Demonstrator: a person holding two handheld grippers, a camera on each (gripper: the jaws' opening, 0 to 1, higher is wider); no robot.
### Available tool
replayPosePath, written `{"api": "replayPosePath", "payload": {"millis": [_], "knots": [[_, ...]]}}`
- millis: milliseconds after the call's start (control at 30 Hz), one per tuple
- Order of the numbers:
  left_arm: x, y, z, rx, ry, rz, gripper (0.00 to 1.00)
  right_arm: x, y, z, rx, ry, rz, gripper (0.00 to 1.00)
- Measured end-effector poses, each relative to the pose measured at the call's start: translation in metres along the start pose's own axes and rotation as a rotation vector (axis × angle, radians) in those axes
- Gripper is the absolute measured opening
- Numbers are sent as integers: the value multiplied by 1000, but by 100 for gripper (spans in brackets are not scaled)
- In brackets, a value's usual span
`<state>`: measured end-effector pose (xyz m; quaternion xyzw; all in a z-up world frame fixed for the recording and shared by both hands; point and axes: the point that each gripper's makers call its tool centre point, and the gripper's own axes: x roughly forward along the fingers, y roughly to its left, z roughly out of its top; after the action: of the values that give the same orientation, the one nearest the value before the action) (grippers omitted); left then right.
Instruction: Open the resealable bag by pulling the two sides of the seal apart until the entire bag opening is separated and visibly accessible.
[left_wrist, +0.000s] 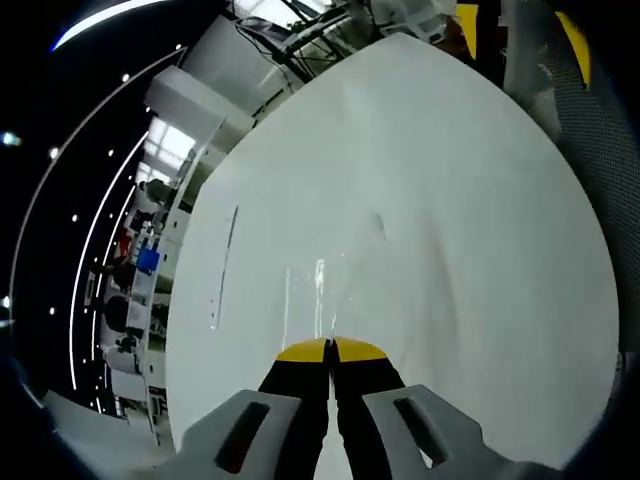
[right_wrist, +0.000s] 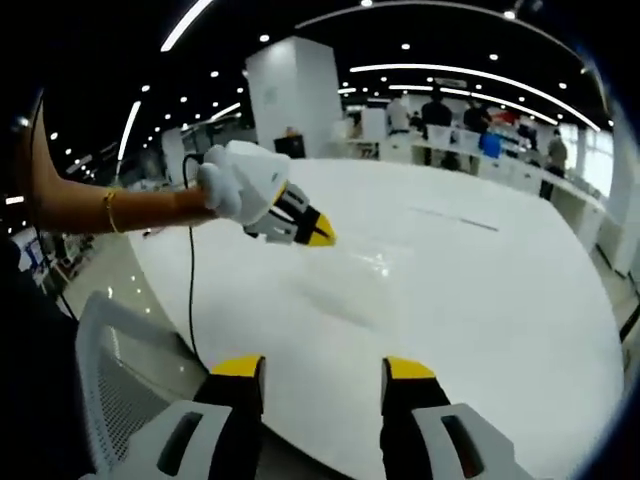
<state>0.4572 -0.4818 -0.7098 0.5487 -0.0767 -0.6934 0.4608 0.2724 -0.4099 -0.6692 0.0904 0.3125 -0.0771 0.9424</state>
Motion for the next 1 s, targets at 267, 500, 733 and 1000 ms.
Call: {"api": "replayPosePath", "payload": {"millis": [267,500,733,1000], "knots": [[23,11,-4,-14,15,-10,0,1,-5,-3,40,-1,-8,45],[46,20,0,-62,10,-7,0,0,-10,-6,74,2,-4,46],[67,31,2,-118,14,-7,0,1,-20,-4,102,-7,-13,46],[90,37,6,-178,15,-15,0,4,-27,-1,101,-10,-2,46]]}}
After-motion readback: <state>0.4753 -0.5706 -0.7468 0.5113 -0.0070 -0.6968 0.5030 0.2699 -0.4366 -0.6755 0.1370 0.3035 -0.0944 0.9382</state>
